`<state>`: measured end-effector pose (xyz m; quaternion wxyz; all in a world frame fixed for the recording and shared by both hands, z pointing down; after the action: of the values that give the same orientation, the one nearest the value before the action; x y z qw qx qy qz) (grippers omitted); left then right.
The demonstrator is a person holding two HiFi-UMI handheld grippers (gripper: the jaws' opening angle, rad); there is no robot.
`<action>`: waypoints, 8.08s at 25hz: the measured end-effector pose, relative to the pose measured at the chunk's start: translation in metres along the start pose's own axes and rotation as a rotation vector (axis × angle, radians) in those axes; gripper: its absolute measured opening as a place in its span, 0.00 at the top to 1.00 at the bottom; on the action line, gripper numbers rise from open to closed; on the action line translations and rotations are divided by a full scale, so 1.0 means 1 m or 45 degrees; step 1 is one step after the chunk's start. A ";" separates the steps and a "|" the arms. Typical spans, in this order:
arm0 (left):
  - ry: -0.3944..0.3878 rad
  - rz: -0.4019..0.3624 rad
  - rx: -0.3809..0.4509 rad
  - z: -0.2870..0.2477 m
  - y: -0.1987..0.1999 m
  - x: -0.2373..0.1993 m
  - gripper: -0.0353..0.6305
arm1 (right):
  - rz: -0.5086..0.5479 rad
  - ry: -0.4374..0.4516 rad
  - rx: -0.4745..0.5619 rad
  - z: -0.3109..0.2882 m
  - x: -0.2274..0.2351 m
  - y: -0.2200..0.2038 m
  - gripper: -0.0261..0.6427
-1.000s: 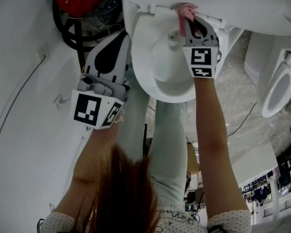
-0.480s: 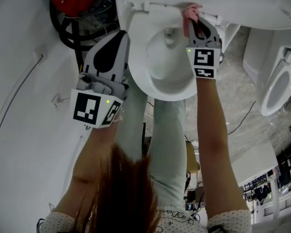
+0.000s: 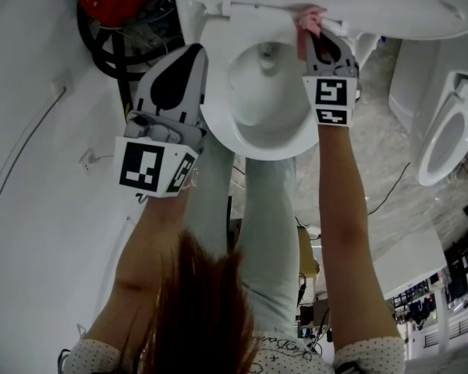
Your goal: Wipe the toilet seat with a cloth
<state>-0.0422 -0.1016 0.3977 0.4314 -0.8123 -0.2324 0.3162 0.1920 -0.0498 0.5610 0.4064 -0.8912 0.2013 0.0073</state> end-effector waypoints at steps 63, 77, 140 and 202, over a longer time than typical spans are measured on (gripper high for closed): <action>0.246 0.115 0.108 0.045 -0.046 0.104 0.94 | 1.144 0.760 -0.008 0.041 0.029 -0.047 0.92; 0.298 0.136 0.145 0.068 -0.052 0.112 0.94 | 1.076 0.779 -0.024 0.054 0.029 -0.065 0.92; 0.320 0.139 0.177 0.127 -0.071 0.118 0.94 | 0.753 0.830 -0.340 0.121 -0.035 -0.125 0.91; 0.177 0.148 0.121 0.179 -0.081 0.058 0.94 | 0.452 0.683 -0.493 0.178 -0.147 -0.152 0.91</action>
<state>-0.1383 0.0772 0.3715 0.4654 -0.8231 -0.1390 0.2943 0.1394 0.2212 0.5774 0.1556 -0.8731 0.4467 -0.1183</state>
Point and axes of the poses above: the fingertips, and each gripper's own axes: z backward along the fingers, x to its right, y out of its top, the point moved 7 cm from there along z, backward along the fingers, and after that the axes turned 6 degrees about z, right-handed, at the moved point
